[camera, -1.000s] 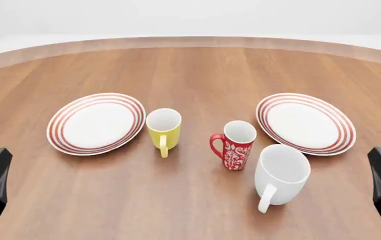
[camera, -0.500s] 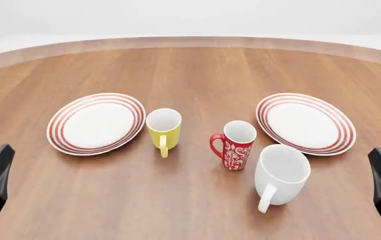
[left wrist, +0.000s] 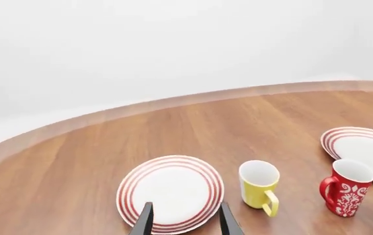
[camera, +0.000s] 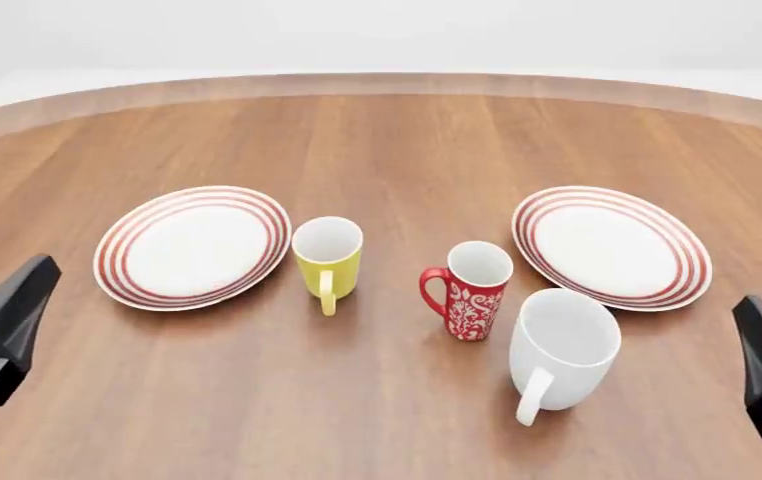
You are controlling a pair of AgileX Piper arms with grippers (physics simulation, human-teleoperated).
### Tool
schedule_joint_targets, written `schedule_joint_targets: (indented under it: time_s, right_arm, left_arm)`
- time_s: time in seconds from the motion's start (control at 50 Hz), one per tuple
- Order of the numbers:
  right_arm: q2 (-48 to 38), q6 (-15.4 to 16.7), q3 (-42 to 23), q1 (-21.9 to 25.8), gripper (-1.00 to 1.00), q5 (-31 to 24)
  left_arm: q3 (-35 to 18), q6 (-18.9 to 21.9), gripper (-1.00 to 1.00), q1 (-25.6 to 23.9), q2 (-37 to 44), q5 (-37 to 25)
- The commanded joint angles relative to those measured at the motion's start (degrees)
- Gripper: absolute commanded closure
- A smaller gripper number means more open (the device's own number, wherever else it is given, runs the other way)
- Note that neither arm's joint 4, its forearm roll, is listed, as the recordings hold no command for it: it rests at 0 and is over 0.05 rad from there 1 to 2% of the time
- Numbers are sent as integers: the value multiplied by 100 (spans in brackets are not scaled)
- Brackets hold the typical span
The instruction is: Put the red mug on the left plate.
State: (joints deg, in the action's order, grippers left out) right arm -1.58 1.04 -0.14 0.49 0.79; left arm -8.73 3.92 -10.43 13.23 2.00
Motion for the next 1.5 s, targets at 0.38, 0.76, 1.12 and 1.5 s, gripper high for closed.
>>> schedule_joint_targets:
  time_s: [0.38,0.76,1.12,1.5]
  right_arm:
    - [-178,146,6,80,-100,118]
    - [-99,184,8,101,-100,24]
    - [-65,184,4,114,-100,3]
    - [20,209,3,153,-100,-81]
  left_arm:
    - [-902,941,-100,-1268,2415,1207]
    - [-1668,1423,-100,-2123,3747,1498]
    - [-2334,1617,-100,-2790,4712,1455]
    - [-2794,1880,-100,-3258,5617,1263]
